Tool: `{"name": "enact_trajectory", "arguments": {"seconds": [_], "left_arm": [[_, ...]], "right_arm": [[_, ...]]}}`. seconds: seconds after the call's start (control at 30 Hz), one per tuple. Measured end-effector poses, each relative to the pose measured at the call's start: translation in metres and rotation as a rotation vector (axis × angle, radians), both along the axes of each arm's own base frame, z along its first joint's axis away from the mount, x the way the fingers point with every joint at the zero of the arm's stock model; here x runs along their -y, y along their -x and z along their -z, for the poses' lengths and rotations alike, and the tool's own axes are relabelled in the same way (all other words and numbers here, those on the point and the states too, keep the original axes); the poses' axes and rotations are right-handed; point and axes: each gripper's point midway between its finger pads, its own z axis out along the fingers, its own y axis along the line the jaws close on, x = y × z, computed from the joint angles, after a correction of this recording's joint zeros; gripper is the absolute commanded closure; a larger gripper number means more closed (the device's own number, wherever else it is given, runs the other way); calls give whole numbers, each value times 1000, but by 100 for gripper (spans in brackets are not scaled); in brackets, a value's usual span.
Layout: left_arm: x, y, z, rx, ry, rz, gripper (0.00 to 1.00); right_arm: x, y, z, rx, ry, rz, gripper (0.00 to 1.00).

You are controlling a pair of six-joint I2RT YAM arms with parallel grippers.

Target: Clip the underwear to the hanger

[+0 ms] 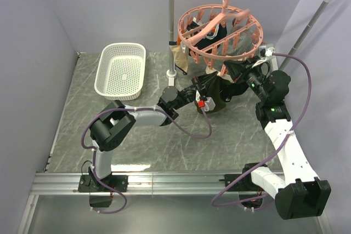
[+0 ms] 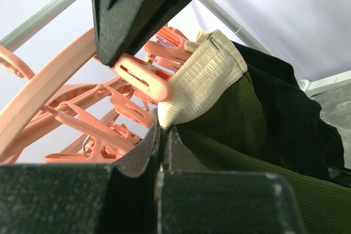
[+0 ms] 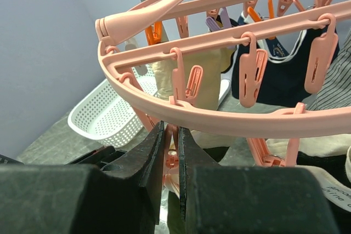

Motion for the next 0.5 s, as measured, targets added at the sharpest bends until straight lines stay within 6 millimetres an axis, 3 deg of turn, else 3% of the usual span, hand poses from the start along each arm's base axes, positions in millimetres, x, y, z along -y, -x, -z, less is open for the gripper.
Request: {"name": "enact_trajectory", "arguments": {"seconds": [0.33,0.5], "left_arm": [[0,-1,0,-37,17,9,100],[0,-3,-10,-48,44,10,100]], "right_arm": [[0,0,-1,10,10,-2,100],[-1,0,-2,14,10,-5,100]]}}
